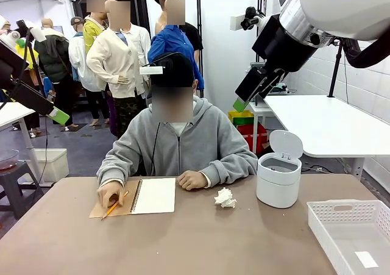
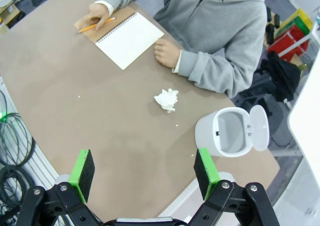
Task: Sort the paper based on its condition.
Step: If a person hands you a paper, place it in the Organizing basket , and if it's crumpled, put it in the Trash can.
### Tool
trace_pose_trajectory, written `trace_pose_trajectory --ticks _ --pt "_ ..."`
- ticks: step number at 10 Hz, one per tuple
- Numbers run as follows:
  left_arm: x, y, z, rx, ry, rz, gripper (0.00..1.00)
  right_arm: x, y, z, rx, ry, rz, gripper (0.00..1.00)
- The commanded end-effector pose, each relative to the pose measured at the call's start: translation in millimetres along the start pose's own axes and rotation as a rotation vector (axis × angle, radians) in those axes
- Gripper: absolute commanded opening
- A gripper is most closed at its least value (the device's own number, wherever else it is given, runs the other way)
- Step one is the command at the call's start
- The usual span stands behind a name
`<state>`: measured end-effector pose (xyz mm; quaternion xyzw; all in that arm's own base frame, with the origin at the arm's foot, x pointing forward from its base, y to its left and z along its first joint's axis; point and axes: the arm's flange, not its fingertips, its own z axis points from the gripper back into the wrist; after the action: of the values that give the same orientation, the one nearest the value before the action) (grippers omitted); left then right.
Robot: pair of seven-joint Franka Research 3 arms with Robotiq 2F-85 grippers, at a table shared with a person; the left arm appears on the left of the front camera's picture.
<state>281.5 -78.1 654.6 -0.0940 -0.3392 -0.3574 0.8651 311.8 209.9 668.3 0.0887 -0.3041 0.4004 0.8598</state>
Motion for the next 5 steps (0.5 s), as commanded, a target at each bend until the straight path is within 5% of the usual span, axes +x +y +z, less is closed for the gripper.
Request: trace_pose_trajectory --ticks 1,5 --pt "-0.2 -0.3 1.3 -0.001 -0.006 0.0 1.0 -0.4 -1.3 -1.8 0.001 0.002 0.005 1.0" --pt "-0.2 -0.3 1.3 -0.001 -0.006 0.0 1.0 -0.4 -1.3 -1.8 0.001 0.002 0.005 1.0"
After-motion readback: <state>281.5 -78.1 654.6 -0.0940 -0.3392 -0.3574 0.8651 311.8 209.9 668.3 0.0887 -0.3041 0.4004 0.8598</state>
